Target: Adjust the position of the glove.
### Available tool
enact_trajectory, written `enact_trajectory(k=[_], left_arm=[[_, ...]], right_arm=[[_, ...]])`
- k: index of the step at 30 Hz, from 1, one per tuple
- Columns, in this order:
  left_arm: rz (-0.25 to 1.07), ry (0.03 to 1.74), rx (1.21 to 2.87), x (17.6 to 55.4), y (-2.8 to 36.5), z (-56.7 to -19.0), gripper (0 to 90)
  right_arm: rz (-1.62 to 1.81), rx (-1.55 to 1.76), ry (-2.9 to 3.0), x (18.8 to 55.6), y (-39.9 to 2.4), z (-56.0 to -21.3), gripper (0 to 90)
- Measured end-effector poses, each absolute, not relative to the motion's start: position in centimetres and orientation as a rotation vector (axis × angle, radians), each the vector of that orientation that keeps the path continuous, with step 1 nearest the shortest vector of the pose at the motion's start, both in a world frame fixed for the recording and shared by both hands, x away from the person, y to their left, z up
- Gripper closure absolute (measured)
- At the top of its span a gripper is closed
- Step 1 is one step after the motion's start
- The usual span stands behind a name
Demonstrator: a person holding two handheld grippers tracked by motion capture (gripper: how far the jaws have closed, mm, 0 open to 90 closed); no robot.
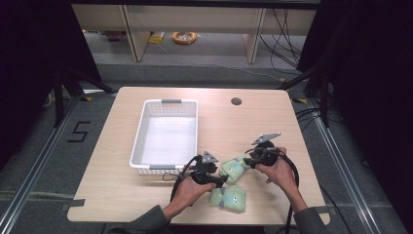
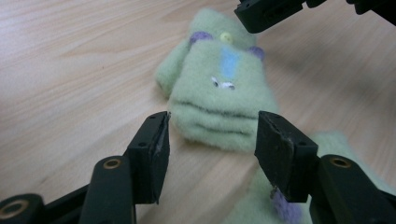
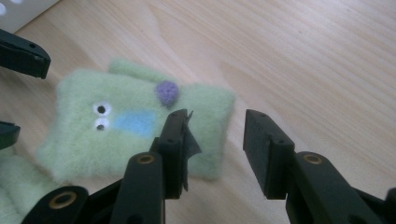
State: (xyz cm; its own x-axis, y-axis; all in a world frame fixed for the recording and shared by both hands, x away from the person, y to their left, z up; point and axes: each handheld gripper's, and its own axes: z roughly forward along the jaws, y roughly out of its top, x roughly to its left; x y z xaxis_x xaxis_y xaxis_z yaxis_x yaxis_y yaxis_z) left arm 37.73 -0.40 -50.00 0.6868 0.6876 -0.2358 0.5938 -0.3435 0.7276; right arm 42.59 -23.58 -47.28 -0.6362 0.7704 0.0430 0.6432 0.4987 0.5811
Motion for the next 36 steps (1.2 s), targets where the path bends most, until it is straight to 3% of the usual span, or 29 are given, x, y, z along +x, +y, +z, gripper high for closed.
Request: enact_trajectory(k=[13, 29, 33, 36], left_arm=[[0.174, 0.986, 2.084, 37.9, -1.7, -50.6, 43.1], [0.134, 1.028, 2.068, 38.8, -2.7, -50.8, 42.2], [0.154, 1.017, 2.080, 38.9, -3.2, -50.9, 48.2], [0.196, 0.959, 2.107, 38.5, -3.9, -50.8, 64.8]], right_arm=[[0.809, 1.171, 2.535, 42.9, -23.4, -47.9, 61.8], [0.892, 1.282, 2.556, 43.3, -24.2, -49.0, 74.2], [0.923, 1.276, 2.549, 43.3, -24.3, -49.3, 79.0], [0.944, 1.293, 2.581, 42.6, -24.1, -49.0, 85.1]])
